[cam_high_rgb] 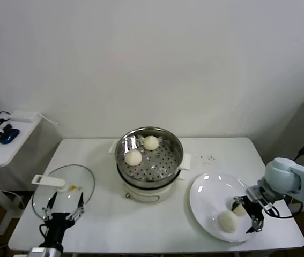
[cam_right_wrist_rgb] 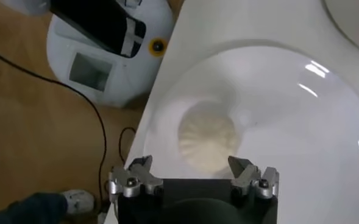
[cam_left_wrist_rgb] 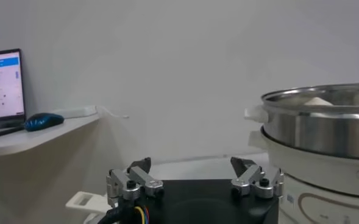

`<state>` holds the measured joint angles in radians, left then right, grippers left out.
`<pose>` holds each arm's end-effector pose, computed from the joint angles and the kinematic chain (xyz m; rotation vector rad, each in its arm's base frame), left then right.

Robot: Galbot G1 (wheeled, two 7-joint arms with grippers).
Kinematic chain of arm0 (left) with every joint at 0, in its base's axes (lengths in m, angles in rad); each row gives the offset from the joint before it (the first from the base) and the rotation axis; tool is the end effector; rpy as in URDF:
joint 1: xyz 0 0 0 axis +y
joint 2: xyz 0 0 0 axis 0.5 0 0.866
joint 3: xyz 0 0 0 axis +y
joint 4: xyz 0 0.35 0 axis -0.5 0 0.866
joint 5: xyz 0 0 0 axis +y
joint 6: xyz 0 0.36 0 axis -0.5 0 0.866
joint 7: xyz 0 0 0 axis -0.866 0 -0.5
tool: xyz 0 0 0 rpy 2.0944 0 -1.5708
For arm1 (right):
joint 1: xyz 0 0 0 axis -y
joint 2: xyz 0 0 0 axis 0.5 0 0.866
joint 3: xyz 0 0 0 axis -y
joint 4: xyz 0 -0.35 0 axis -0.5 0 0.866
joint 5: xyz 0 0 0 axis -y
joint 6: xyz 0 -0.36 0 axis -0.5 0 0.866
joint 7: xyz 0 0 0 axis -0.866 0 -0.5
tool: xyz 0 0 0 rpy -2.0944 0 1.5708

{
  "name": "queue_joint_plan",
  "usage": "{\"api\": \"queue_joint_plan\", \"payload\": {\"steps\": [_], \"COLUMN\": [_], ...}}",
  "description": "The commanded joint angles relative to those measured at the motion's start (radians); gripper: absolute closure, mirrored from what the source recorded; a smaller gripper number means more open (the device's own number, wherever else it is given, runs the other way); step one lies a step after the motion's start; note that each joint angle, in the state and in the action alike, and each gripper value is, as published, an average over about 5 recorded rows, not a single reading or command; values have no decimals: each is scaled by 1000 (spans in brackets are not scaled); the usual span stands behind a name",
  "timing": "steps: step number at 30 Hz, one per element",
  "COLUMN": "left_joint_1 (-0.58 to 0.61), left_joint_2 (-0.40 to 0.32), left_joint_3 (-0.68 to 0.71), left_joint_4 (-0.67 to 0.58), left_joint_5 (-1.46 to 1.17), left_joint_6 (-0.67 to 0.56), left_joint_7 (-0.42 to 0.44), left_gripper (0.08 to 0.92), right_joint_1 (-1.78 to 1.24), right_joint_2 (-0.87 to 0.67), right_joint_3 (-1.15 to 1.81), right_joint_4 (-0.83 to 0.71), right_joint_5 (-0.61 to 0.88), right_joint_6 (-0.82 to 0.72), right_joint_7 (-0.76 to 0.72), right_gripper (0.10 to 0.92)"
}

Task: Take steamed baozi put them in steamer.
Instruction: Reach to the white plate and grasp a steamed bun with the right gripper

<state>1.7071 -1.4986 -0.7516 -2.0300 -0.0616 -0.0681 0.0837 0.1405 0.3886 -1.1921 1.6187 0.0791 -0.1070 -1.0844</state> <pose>0.1351 0.0865 -0.3386 0.1104 -3.0104 -0.1827 0.4030 -0.1731 -0.2184 1.5718 -1.1495 1.2734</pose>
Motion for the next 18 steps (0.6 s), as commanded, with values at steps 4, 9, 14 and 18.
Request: {"api": "queue_joint_plan", "payload": {"steps": [4, 9, 14, 18], "left_joint_1": [-9, -17, -27, -32], "left_joint_2": [2, 4, 5, 5], "left_joint_3": [-3, -5, -5, -4], "left_joint_4": [12, 21, 29, 32], "left_joint_5": [-4, -6, -7, -7], "left_joint_6": [2, 4, 6, 7], "left_joint_7": [0, 2, 2, 2], "left_gripper": [177, 177, 177, 177], "right_joint_1": [-47, -41, -43, -48], "right_joint_2": [84, 114, 124, 130], "right_joint_3": [20, 6, -4, -3], "right_joint_4": [-76, -93, -96, -102], "right_joint_5": [19, 20, 20, 20], "right_joint_6": [-39, -40, -42, -43], "right_joint_7": [18, 20, 21, 22], "right_gripper": [203, 203, 203, 203]}}
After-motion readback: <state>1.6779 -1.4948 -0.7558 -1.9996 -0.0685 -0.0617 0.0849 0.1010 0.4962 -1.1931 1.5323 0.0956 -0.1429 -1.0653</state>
